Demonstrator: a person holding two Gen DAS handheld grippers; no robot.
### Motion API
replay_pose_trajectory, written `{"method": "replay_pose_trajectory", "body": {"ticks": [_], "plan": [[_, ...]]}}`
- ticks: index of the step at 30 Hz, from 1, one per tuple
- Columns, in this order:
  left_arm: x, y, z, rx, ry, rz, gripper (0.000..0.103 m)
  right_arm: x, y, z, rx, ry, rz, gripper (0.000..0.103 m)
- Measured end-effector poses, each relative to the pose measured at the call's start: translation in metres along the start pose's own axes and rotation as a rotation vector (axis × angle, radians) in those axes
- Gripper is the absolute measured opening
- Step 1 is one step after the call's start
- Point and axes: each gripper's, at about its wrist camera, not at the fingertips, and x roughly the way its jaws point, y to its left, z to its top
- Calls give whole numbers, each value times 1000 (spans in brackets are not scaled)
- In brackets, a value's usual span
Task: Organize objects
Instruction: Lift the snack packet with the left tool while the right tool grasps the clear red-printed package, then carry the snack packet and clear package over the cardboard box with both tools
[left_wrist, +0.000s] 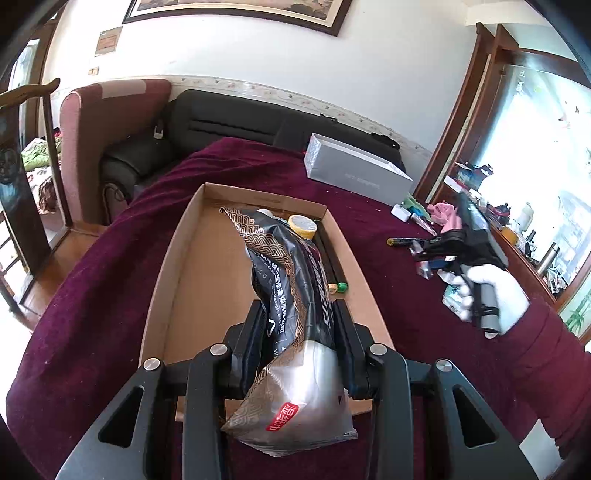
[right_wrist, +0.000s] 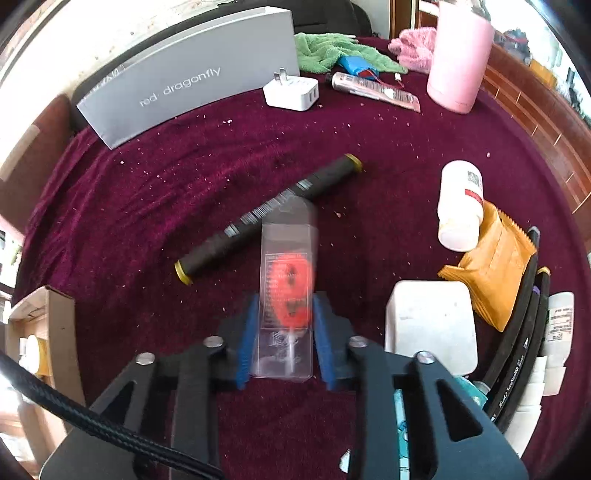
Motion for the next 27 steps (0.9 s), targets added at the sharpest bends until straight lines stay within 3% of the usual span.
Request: {"method": "replay_pose_trajectory", "body": {"ticks": [4,9,14,19,22,27], "plan": [[-7,-2,2,3,-11,10,31,-22,-22,-6,63,-3,179,25],[-31,-6,25,3,-35,-12,31,-50,-25,-12,139,63,516,25],[-96,-27,70,26,-163,-57,31,-133,1,-7,58,-1,733,25],[-171,-74,114,133,-283,-77,31,-234,30,-3,-46,-94,858,25],[-204,-101,148,200,-304,-68,31,-294,44,-2,-103,-170,863,25],[-231,-118,225,250,-314,83,31,-399,87,28,-186,-326,820,26]]}}
